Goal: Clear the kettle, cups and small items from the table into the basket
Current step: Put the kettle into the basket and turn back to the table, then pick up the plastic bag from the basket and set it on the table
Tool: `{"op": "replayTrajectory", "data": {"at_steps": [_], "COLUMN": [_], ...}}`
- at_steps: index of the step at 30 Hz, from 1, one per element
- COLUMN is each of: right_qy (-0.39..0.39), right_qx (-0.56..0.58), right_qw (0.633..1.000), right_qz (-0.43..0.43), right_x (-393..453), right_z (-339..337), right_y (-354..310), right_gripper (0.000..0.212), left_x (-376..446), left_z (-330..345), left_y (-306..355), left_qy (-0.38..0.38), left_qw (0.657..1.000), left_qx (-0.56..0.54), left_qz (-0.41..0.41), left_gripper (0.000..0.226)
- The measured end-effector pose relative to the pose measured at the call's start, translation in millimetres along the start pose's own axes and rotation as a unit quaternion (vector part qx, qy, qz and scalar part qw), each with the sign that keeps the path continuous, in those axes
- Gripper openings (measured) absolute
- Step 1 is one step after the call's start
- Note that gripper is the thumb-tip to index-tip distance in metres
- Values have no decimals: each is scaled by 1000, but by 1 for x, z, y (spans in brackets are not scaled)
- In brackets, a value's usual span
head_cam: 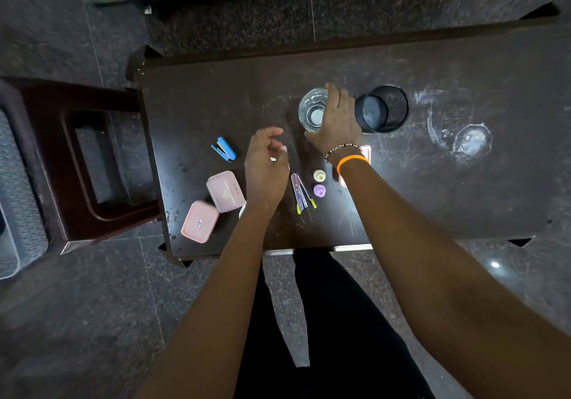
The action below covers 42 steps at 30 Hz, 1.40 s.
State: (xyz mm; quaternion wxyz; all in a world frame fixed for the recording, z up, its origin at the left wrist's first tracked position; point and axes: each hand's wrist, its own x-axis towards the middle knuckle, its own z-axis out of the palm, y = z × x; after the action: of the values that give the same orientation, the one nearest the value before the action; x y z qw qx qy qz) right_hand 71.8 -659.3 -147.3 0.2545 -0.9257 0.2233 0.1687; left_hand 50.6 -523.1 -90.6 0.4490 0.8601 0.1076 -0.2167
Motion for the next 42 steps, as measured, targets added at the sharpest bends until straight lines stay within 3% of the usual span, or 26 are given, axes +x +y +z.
{"op": "replayTrajectory", "data": {"at_steps": [11,15,18,21,30,36,42], "right_qy": [-4,8,30,24,-25,-89,-128], "right_qx": [44,19,60,76,148,235,199], "right_qw": [999,1000,998,995,966,930,924], "right_qz": [-1,-7,-11,-60,-210,-270,-300], "right_x": [-9,-17,-30,-50,-112,-143,-149], "right_z": [3,-1,-6,-7,35,95,152], "right_y": [2,-3,-17,-41,-186,-318,-419], "right_gripper": [97,84,70,54,30,37,32], "left_x": [0,-5,-10,-15,-42,-52,-46], "left_z": [-2,-11,-26,-50,-184,-303,-379], "left_y": [-4,-8,-12,-17,-72,-134,-188], "left_qy": [-5,-2,15,41,184,297,294], "left_qw": [1000,999,996,991,954,900,885], "left_qx": [-16,-47,-81,-118,-231,-303,-322], "left_qz": [-13,-27,-35,-38,-55,-99,-163], "left_gripper": [27,28,28,28,27,24,20]}}
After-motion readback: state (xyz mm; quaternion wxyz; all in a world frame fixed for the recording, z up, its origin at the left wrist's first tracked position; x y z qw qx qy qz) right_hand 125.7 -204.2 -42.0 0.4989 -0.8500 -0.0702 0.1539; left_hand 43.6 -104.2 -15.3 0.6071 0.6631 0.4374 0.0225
